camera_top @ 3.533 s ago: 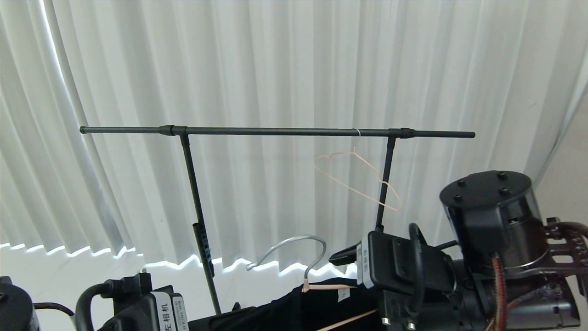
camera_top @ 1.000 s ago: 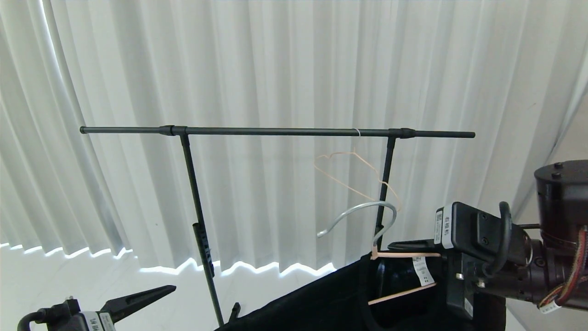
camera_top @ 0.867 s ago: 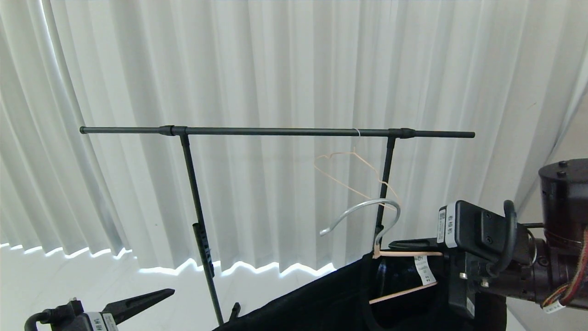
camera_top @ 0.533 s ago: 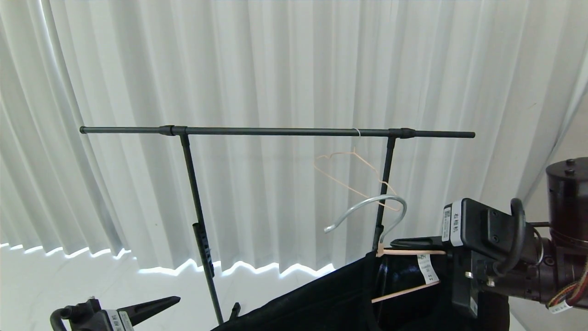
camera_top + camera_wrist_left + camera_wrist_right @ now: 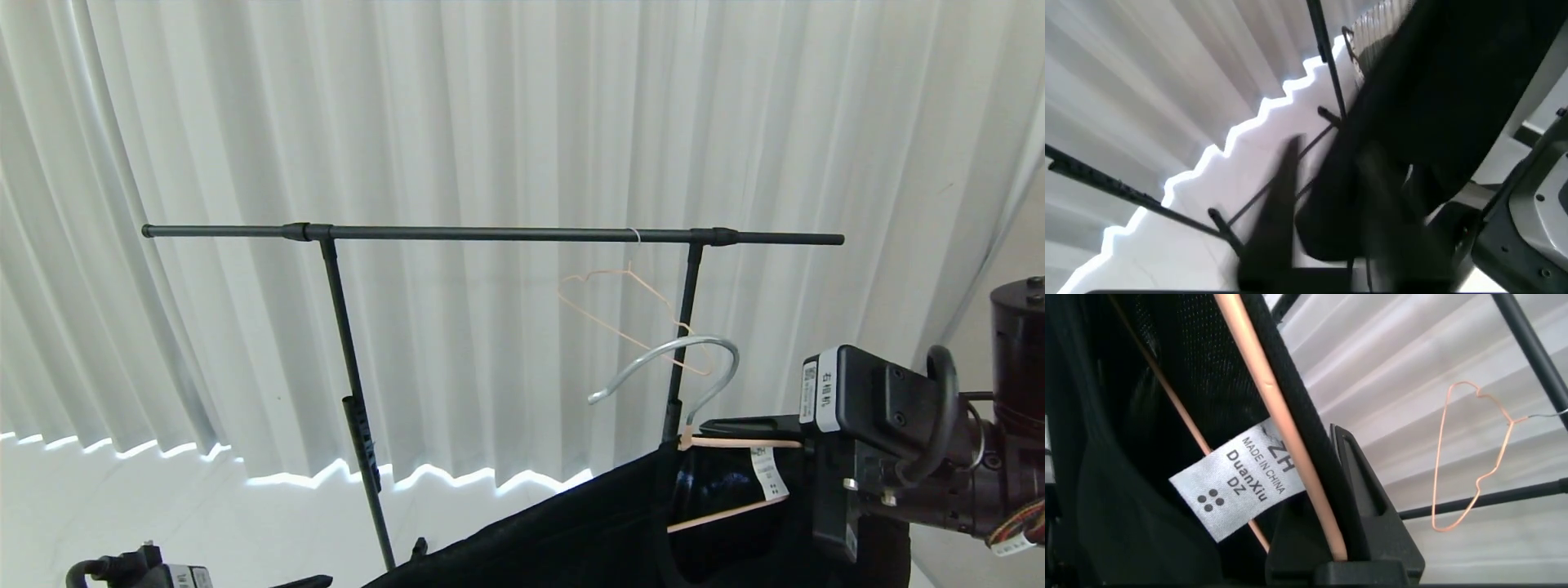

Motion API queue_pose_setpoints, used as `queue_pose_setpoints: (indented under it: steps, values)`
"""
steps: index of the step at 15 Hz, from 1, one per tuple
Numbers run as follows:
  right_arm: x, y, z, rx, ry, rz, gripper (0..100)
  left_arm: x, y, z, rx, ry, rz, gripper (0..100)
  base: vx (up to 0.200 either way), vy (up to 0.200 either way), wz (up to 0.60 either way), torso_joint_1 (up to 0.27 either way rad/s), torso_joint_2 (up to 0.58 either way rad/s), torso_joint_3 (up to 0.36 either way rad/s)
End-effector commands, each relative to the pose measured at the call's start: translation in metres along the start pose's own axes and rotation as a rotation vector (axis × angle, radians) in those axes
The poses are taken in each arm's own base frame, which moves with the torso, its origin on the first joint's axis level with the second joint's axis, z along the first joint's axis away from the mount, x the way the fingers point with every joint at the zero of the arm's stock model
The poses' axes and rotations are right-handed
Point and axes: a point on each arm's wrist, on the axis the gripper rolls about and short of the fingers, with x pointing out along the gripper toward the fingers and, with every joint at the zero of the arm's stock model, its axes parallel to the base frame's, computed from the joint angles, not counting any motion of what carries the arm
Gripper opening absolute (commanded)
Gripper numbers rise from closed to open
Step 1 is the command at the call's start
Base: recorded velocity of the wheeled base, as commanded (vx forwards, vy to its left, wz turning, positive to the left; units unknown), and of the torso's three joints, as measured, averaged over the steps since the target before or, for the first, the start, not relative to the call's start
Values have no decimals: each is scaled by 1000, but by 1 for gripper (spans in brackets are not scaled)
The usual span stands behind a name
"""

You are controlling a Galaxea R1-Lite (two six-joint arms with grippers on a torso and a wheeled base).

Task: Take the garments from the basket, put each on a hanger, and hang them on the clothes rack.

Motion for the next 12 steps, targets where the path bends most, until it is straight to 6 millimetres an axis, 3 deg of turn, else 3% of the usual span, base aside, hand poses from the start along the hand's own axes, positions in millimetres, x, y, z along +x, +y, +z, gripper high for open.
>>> queue_pose_setpoints:
  steps: [1,7,10,12]
  values:
    - [-4,0,1,4,-10,-8,0,10,4,2,-16,53,10,0,0,0,0,0,0,0]
    - [-10,-9,-3,36,9,-60,0,12,37,-7,-161,147,270,0,0,0,0,0,0,0]
    - [-8,-10,-4,65,13,-66,0,10,36,-10,-161,156,283,0,0,0,0,0,0,0]
    - [-7,-12,-5,91,36,-94,0,13,42,2,-130,128,321,0,0,0,0,0,0,0]
